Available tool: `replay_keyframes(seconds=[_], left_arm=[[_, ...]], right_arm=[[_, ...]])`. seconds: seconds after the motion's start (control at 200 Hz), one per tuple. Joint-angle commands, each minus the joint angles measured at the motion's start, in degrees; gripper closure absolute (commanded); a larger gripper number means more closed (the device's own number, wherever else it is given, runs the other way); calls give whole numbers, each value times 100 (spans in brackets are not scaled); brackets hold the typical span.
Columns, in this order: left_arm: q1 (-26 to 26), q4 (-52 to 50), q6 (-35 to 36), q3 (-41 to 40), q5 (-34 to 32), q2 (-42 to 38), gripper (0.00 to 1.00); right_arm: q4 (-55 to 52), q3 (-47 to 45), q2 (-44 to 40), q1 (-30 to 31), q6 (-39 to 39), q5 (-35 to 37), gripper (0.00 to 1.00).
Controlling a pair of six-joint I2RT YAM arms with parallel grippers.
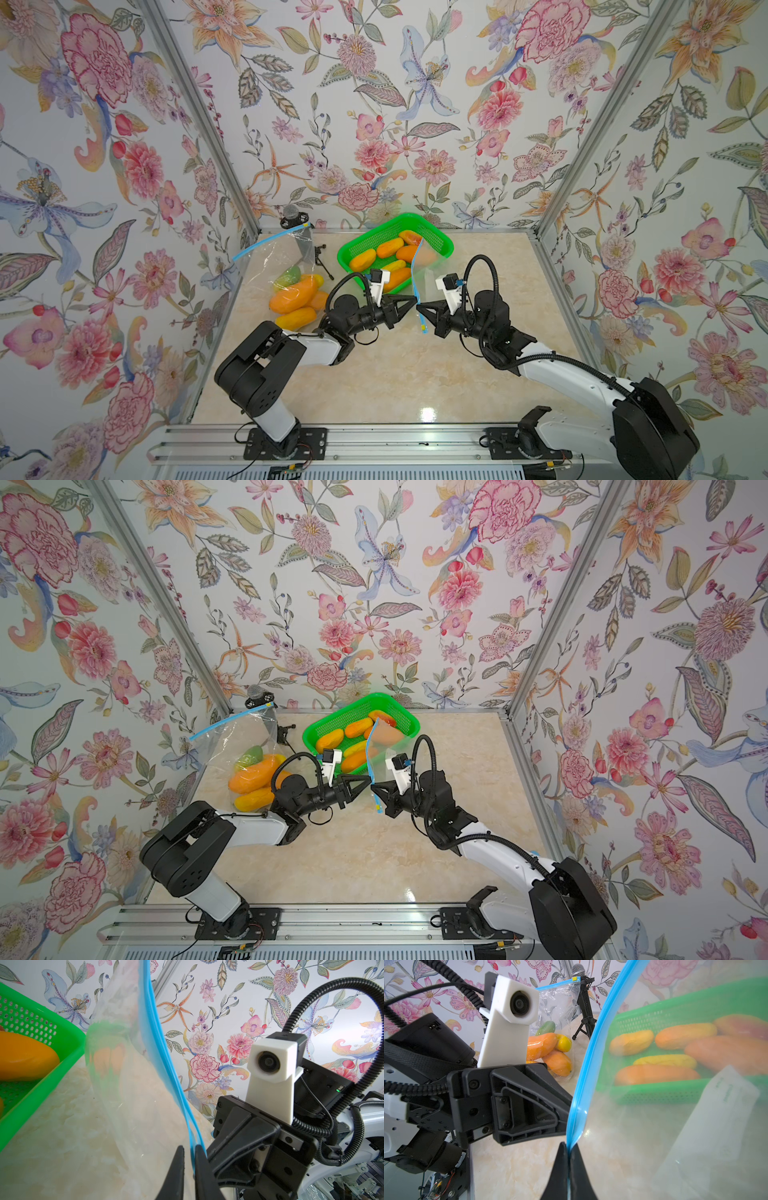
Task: Place the mango in a zip-top bag and seal the zipper
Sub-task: Open the zipper of the food storage bag.
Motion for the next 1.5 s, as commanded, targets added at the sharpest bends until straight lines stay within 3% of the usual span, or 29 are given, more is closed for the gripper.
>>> replay_keyframes(seconds=[0.0,0.24,0.36,0.455,0.691,0.876,0.916,0.986,1.056,1.186,1.321,1.496], left_arm=[[39,-38,83,217,70,43,87],[43,-256,202,364,134,77,88],[44,-305,206,376,134,90,100],[56,-481,261,395,63,13,100],[63,-2123,1076,415,-632,-809,100],[66,-2630,1295,362,-882,-1207,100],[66,-2692,1303,350,-899,-1259,100],[66,-2993,1405,369,-1041,-1398,100],[66,-3408,1552,448,-1213,-1519,100],[66,-3491,1614,464,-1296,-1619,100],[63,-3357,1512,460,-1218,-1631,100],[74,-3342,1470,432,-1219,-1672,100]], right_arm=[[170,87,88,57,-41,-166,100],[34,127,118,78,-156,-168,100],[-66,144,98,75,-216,-119,100],[-175,171,63,75,-209,17,100],[-162,117,-195,57,-79,429,91],[-167,280,68,92,-18,314,88],[-188,325,94,88,-63,355,100],[-377,414,57,91,-155,626,100],[-154,468,48,176,-85,392,73],[-135,815,306,502,-201,125,64],[-283,1004,715,557,-279,158,63],[-505,989,654,532,-398,532,60]])
